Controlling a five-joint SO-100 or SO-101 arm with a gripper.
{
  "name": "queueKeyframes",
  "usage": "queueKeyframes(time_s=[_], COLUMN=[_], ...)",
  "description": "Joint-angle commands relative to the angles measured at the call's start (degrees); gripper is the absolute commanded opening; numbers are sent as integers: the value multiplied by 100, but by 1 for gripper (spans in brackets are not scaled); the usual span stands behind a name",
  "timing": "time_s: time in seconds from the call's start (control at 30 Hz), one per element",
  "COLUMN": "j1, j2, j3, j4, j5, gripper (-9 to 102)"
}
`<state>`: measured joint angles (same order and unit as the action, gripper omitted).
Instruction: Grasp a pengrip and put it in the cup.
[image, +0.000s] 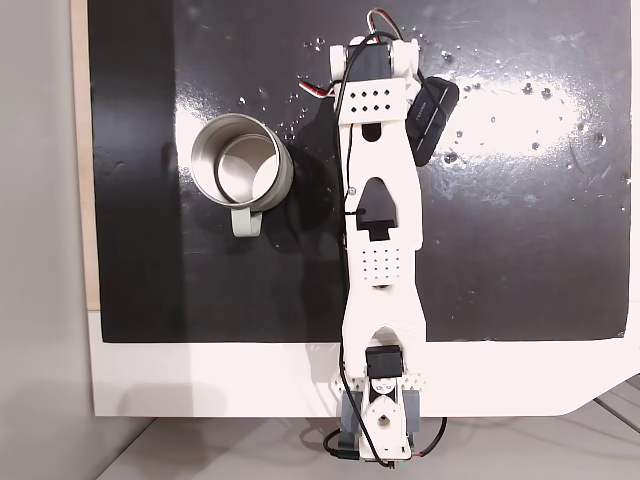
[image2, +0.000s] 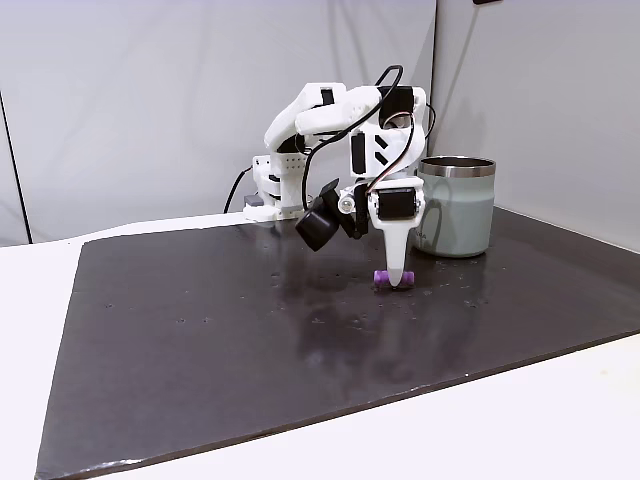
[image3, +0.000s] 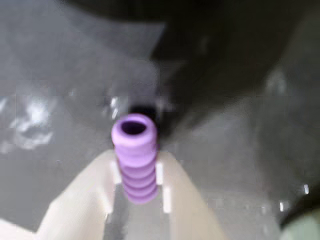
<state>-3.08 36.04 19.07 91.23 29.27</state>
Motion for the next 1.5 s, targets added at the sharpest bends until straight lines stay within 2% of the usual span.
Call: queueKeyframes(time_s=[0.0, 0.27, 0.47, 0.87, 1.23, 1.4, 1.47], j1=[0, -114, -563, -2312, -2997, -2918, -2892], j2=[1310, 3375, 4386, 4983, 5019, 5054, 5045], j3=[308, 1415, 2136, 2848, 3366, 3349, 3366], j4=[53, 97, 114, 26, 0, 0, 9], j5=[97, 97, -123, -1160, -1538, -1397, -1354], gripper=[0, 0, 0, 0, 0, 19, 22])
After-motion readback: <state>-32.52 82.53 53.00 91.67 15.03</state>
